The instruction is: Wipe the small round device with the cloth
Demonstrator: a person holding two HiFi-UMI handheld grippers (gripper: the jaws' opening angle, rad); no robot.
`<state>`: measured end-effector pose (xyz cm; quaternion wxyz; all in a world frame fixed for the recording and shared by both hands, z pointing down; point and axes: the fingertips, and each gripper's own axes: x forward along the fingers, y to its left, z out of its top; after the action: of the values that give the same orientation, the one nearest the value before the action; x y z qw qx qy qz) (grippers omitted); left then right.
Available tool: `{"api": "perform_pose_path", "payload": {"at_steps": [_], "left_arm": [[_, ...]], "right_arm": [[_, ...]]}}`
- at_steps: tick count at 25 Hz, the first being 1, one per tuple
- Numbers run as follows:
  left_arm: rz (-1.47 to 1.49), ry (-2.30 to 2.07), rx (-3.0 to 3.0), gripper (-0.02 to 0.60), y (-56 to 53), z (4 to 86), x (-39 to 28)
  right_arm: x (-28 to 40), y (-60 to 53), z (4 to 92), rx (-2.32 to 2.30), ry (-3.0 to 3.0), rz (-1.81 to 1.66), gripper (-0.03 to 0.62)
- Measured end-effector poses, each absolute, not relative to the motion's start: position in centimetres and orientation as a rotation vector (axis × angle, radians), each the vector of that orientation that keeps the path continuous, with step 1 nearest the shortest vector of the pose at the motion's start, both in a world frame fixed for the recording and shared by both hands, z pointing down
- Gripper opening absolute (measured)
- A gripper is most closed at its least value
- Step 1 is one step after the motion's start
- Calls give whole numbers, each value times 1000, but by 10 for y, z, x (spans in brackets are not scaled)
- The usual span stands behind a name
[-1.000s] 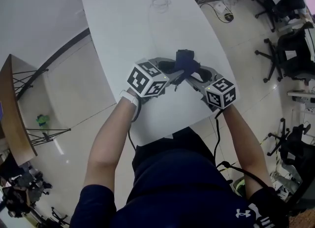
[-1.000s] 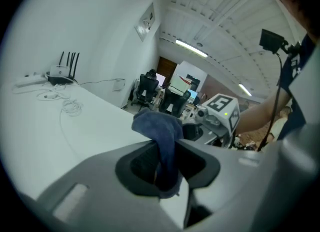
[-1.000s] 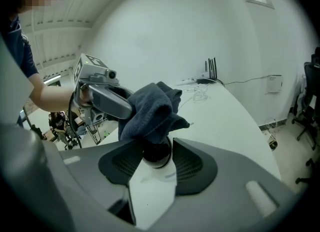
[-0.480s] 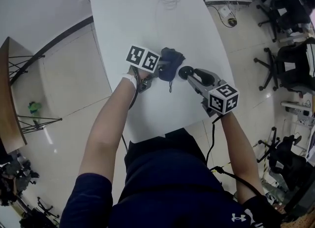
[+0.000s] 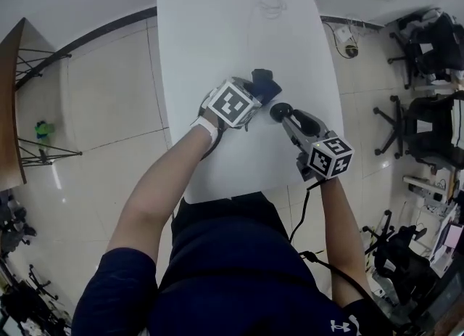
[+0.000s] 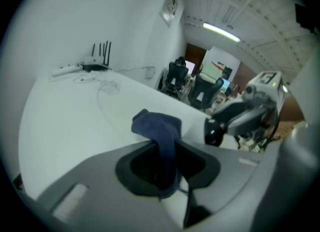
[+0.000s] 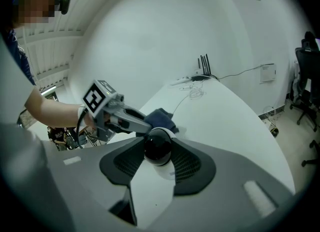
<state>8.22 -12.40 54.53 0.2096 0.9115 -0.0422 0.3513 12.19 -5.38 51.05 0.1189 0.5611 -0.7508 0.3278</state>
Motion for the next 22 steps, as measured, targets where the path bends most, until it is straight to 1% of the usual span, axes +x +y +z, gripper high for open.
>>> {"api": "perform_pose_path", "payload": {"at_steps": [5, 9, 12, 15, 22], "left_arm": [[632, -75, 2470, 90, -95, 461, 77], [440, 2, 2322, 90, -76, 430, 86], [416, -35, 2144, 90, -78, 460, 94], [408, -143, 2024, 89, -89, 496, 88], [307, -325, 1919, 89, -109, 519, 63]], "right_arm": [[118, -53, 511, 1599, -2184, 960, 172], [118, -58, 513, 1557, -2198, 954, 178], [121, -57, 514, 1530, -2199, 957, 181], [130, -46, 515, 1512, -2181, 947, 176], [154, -48, 499, 1522, -2259, 925, 167]]}}
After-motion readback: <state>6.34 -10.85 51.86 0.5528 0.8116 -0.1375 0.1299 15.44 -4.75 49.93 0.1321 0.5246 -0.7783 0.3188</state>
